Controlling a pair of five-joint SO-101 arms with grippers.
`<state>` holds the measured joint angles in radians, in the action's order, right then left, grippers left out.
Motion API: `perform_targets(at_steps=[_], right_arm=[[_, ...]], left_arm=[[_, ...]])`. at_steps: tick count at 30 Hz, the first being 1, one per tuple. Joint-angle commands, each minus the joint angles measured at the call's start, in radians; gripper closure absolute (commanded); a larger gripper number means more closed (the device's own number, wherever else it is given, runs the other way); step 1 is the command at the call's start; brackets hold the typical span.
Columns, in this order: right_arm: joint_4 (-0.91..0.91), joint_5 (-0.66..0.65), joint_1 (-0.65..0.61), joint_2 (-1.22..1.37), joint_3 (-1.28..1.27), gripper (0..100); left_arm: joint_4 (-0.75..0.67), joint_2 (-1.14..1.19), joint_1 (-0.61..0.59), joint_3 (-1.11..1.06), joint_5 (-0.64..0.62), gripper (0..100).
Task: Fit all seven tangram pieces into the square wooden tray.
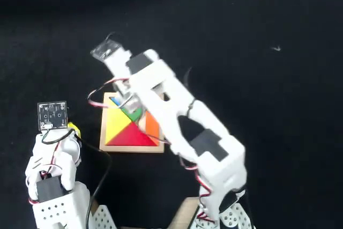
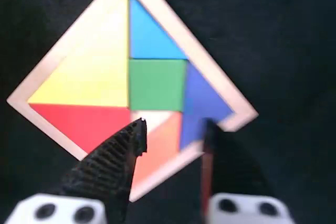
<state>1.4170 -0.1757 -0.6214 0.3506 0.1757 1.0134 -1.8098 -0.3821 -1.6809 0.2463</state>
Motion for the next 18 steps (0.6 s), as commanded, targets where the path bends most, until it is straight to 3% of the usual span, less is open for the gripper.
perform_targets(at_steps=[1,7,18], right_arm=[[-0.008,-0.034,0.0,-0.096,-0.045,95.4],[-0.175,-0.034,-0.066,-0.058,-0.211,98.6],[-0.183,-0.034,0.003,0.054,-0.216,98.7]], left_arm=[[0.005,-0.008,0.007,-0.019,0.008,90],[0.005,-0.009,0.007,-0.019,0.008,90],[0.005,-0.009,0.007,-0.019,0.008,90]])
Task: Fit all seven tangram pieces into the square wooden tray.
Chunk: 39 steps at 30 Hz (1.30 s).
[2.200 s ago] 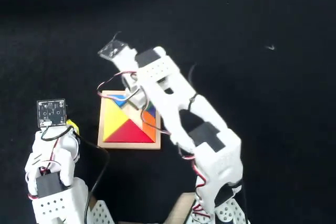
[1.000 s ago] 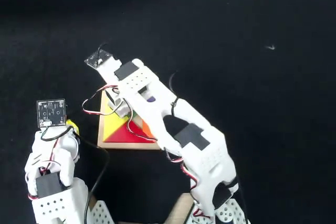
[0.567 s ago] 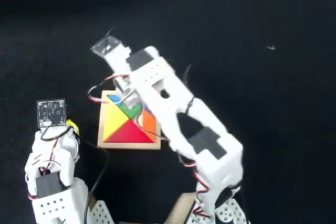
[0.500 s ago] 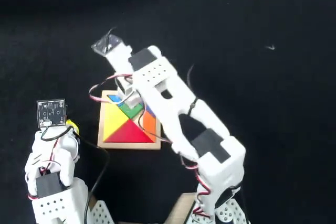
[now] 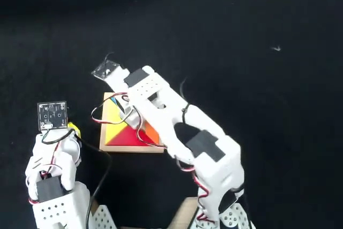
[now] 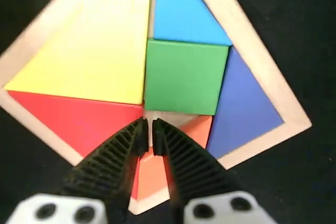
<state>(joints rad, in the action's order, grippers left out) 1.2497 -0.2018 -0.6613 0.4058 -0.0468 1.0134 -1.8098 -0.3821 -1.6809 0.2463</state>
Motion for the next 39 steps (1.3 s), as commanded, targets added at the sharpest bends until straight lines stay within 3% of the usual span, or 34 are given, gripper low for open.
perform_targets(at_steps=[1,11,18,39], right_arm=[[-0.015,-0.008,0.048,0.007,0.007,98.7],[-0.008,-0.009,0.046,0.027,0.039,98.8],[0.084,-0.009,0.046,-0.122,0.079,98.8],[-0.008,-0.009,0.054,-0.288,-0.119,98.8]], left_arm=[[0.005,-0.009,0.007,-0.019,0.008,90],[0.005,-0.009,0.007,-0.019,0.008,90],[0.006,-0.009,0.007,-0.019,0.008,90],[0.002,-0.009,0.004,-0.019,0.008,90]])
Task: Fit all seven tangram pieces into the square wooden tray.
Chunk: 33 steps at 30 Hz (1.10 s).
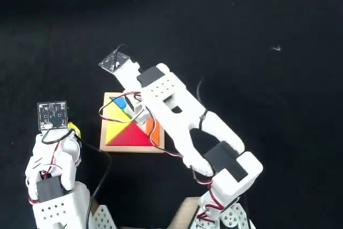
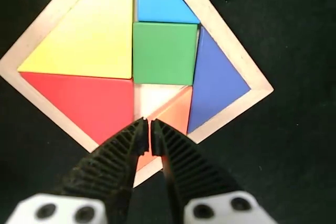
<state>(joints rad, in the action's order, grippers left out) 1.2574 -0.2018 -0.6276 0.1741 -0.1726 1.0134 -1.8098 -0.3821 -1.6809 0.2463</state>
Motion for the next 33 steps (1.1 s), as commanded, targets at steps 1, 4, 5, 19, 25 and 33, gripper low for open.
perform_targets(at_steps=[1,4,5,19,25,33], right_arm=[[-0.015,-0.009,0.02,-0.056,0.007,98.8],[-0.017,-0.009,0.02,-0.062,-0.005,98.8],[-0.017,-0.009,0.02,-0.062,-0.008,98.8],[-0.017,-0.009,0.018,-0.062,-0.012,98.8],[-0.017,-0.009,0.018,-0.062,-0.012,98.8],[-0.017,-0.009,0.018,-0.062,-0.012,98.8]], left_arm=[[0.0,-0.009,0.004,-0.019,0.008,90],[-0.002,-0.009,0.005,-0.019,0.008,90],[-0.002,-0.009,0.005,-0.019,0.008,90],[-0.003,-0.011,0.007,-0.019,0.006,90],[-0.003,-0.011,0.007,-0.019,0.008,90],[-0.003,-0.011,0.007,-0.019,0.008,90]])
